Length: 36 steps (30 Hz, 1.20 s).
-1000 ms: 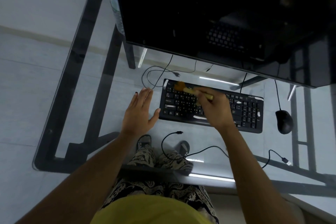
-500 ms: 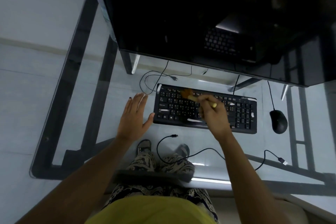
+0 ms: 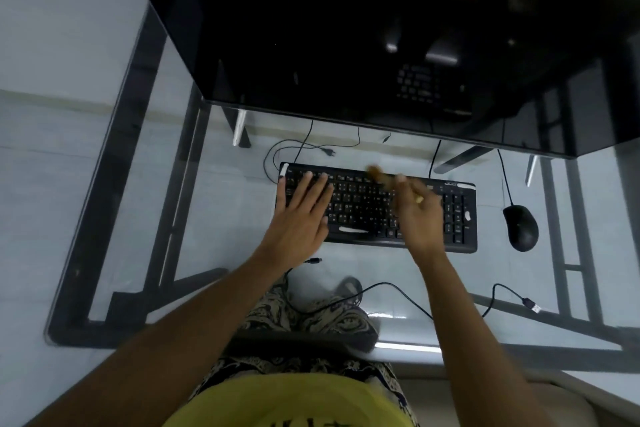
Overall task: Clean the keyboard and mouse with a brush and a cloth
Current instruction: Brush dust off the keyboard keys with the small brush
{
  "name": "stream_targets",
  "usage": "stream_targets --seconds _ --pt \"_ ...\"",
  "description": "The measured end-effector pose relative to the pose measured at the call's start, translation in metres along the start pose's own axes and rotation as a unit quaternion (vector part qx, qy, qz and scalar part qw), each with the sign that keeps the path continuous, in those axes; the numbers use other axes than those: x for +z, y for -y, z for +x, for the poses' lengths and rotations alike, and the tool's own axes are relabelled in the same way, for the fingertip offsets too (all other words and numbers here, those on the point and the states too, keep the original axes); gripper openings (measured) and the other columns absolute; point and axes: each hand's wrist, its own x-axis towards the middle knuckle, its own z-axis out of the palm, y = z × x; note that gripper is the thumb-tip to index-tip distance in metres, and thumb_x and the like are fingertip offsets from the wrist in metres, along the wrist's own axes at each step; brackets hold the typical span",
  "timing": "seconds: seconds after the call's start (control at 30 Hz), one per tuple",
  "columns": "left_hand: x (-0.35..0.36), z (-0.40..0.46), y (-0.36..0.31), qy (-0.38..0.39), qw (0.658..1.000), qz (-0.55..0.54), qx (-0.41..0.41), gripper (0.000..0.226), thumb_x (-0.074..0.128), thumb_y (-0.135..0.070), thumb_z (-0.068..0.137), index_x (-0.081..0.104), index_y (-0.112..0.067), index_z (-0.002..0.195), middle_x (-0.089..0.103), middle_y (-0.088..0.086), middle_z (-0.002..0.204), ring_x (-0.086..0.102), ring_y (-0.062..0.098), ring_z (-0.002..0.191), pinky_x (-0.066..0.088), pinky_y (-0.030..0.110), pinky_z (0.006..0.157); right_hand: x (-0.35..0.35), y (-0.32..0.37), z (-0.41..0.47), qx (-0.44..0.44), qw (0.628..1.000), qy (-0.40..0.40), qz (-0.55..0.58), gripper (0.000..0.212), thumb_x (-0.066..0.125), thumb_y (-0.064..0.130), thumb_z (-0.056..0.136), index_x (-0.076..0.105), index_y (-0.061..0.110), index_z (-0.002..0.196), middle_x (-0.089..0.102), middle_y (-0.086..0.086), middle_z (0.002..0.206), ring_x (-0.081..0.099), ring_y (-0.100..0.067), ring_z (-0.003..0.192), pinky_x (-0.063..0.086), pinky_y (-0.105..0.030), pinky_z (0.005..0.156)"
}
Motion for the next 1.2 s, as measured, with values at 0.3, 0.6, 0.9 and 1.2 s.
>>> stream_targets --seconds 0.3,0.6,0.9,1.2 --pt "0.003 0.009 -0.017 0.030 0.998 0.003 -0.049 0.061 0.026 -0.034 0.089 0.043 -0.009 0.142 0.040 0.011 0.150 0.032 0.030 0.142 0.016 0.067 0.111 -0.017 -0.011 0.009 0.020 0.999 0.041 0.024 0.028 0.045 0.015 0.097 0.073 0.022 0.101 0.071 0.001 0.082 0.052 -0.011 0.061 0.043 -0.026 0.055" --pt "-0.003 0.014 -0.048 0.012 0.990 -0.018 -0.141 0.055 0.030 -0.028 0.090 0.049 -0.005 0.137 0.047 0.016 0.144 0.039 0.034 0.137 0.021 0.070 0.108 -0.053 -0.018 0.026 -0.031 0.984 0.104 -0.142 0.024 0.055 0.013 0.087 0.077 0.019 0.079 0.064 0.003 0.058 0.051 -0.009 0.045 0.037 -0.014 0.043" --pt "0.000 0.020 -0.070 0.012 0.976 -0.019 -0.216 0.068 0.014 -0.036 0.088 0.035 -0.008 0.146 0.033 0.013 0.153 0.024 0.030 0.144 0.002 0.059 0.115 -0.080 -0.024 0.018 -0.147 0.935 0.239 -0.217 0.022 0.054 0.017 0.089 0.076 0.021 0.083 0.072 -0.002 0.079 0.062 -0.015 0.061 0.050 -0.026 0.058" --pt "0.009 0.026 -0.087 -0.008 0.972 -0.019 -0.235 0.066 0.015 -0.037 0.091 0.029 -0.008 0.149 0.029 0.016 0.154 0.023 0.032 0.144 0.008 0.059 0.116 -0.078 -0.040 0.010 -0.204 0.943 0.199 -0.174 0.024 0.049 0.016 0.095 0.073 0.014 0.100 0.065 -0.002 0.085 0.050 -0.007 0.052 0.043 -0.022 0.053"
